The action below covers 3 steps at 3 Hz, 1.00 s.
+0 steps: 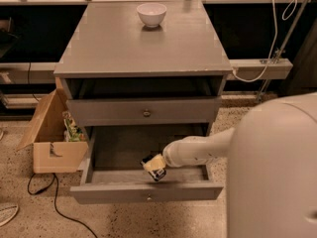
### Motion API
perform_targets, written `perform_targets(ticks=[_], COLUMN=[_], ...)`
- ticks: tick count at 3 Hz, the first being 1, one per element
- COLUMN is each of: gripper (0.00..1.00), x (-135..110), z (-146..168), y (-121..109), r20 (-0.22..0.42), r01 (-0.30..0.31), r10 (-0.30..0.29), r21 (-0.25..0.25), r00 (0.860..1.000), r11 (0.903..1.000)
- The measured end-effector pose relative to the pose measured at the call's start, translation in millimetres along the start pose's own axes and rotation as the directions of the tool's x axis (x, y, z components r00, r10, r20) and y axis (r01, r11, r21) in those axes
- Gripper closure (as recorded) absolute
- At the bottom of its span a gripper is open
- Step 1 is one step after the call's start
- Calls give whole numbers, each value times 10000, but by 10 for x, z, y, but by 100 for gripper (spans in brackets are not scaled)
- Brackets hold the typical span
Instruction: Pick rxbar blueberry from middle drawer and place on counter
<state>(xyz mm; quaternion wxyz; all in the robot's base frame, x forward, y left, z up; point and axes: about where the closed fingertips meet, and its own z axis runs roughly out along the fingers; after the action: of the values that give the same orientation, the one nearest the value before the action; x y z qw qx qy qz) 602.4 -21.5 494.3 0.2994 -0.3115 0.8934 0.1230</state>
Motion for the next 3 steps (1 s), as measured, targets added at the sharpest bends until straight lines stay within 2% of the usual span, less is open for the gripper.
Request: perform_targets(ticks=[1,3], gripper=[0,0], x=[-20,-40], z=[338,987], y=[46,211], r20=[-20,91], r01=[-143,-501], r10=[143,514], r21=[-135,-1042], r00=[9999,9986], r11=[9998,9933])
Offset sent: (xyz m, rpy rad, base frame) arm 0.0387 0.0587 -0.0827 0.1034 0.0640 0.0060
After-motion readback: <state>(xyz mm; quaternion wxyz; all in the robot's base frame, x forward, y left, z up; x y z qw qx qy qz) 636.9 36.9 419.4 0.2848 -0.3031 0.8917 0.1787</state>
